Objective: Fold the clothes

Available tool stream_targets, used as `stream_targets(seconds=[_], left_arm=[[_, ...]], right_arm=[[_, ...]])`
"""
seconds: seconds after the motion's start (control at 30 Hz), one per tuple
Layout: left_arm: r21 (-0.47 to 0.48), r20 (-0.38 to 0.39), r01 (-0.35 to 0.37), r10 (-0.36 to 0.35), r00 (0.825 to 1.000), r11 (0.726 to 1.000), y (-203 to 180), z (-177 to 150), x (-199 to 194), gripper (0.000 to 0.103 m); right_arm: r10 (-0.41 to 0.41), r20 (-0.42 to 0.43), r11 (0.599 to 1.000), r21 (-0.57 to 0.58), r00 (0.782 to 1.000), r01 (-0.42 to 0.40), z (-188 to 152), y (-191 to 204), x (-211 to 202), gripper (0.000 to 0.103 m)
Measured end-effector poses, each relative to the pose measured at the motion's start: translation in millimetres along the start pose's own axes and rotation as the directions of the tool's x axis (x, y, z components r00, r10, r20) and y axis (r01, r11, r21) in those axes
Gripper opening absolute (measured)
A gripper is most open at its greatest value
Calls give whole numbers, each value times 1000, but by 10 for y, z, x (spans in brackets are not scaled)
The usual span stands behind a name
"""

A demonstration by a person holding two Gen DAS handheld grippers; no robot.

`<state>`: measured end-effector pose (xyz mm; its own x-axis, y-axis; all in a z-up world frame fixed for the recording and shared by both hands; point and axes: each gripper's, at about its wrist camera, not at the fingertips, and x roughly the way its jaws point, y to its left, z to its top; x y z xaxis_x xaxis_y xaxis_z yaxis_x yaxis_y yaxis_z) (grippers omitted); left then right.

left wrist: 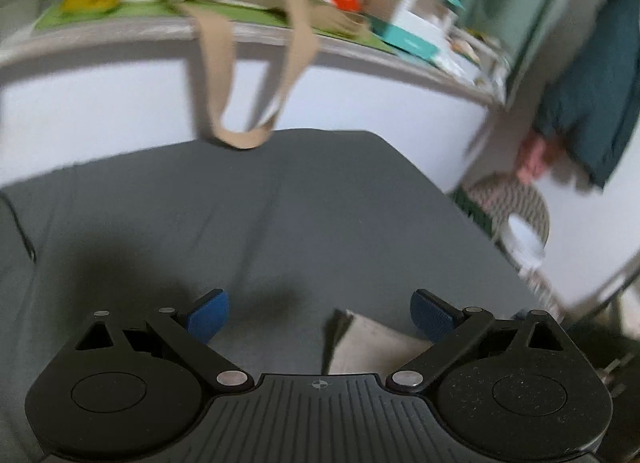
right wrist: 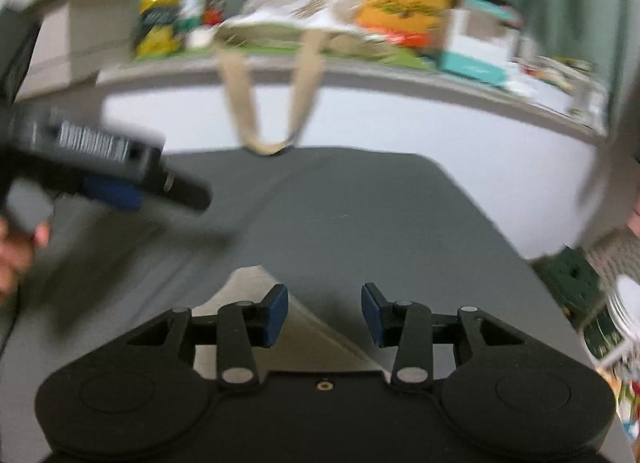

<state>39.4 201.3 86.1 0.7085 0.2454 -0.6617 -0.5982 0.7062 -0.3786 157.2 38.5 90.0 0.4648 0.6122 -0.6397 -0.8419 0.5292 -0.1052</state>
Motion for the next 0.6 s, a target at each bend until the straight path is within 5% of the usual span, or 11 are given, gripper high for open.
stream_targets(seconds=[0.27, 0.5, 0.6], left_arm=[[-274, -44, 67, -82, 996, 959, 440, -39, 183, 98], [-290, -43, 55, -70, 997, 956, 448, -151, 228, 98], [-292, -51, 56, -74, 996, 955, 441, -161, 233, 98]], right_arm=[[69, -55, 994, -81, 996, -73, 32, 165, 313, 40], [112, -94, 986, -115, 989, -123, 142, 306, 522, 39], [130, -146, 983, -110, 981, -146, 175, 313, 665, 28]])
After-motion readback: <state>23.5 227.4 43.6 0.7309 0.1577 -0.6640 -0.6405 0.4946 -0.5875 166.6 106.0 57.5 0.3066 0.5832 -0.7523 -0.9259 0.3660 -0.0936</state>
